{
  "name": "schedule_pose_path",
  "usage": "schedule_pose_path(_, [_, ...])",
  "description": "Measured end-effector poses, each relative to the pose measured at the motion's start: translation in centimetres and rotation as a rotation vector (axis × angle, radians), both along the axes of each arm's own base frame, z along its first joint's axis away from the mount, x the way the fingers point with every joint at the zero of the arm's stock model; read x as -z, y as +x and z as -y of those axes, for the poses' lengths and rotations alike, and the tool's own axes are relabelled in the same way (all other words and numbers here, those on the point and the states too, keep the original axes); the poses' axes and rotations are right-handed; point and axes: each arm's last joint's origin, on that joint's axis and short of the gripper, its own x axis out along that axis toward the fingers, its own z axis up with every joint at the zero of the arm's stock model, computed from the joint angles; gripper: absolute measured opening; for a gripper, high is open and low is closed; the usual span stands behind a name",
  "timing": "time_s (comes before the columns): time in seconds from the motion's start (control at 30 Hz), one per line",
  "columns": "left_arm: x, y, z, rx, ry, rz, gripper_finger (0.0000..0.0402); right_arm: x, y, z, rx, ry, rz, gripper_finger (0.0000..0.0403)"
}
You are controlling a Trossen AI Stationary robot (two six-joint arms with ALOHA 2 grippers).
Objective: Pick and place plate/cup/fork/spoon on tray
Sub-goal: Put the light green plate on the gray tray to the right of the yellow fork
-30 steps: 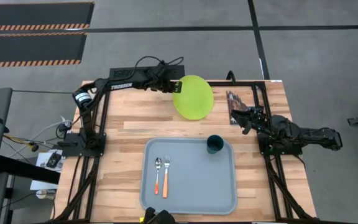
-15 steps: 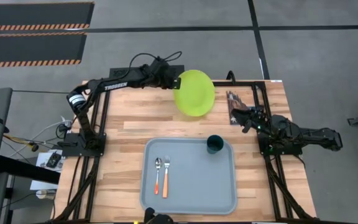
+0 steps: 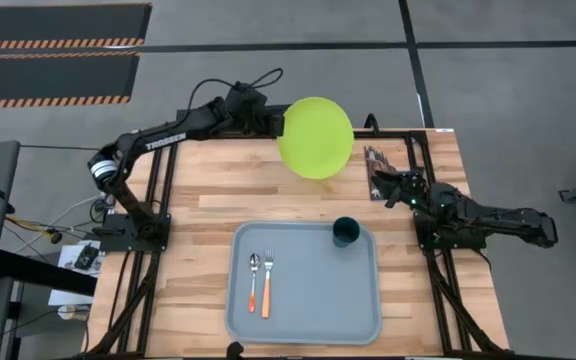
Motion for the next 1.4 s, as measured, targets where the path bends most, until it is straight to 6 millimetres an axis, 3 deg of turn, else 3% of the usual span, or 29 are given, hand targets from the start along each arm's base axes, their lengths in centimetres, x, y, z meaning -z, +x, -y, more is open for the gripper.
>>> schedule_pose_path(0.67, [-7.1,-4.0,8.9,0.110,0.123,0.029,0.0000,0.0,0.0,0.0,-0.009,-0.001,-0.001,0.0264])
schedule_pose_path(1.0, [-7.7,-5.8,14.5,0.168,0.090,-0.075,0.0000,0.0,0.0,0.0,-0.011,-0.003,-0.002,0.0264])
schedule_pose_path(1.4, [-6.9,-6.3,22.3,0.303,-0.070,-0.135,0.0000,0.0,0.0,0.0,-0.011,-0.008,-0.006,0.0264])
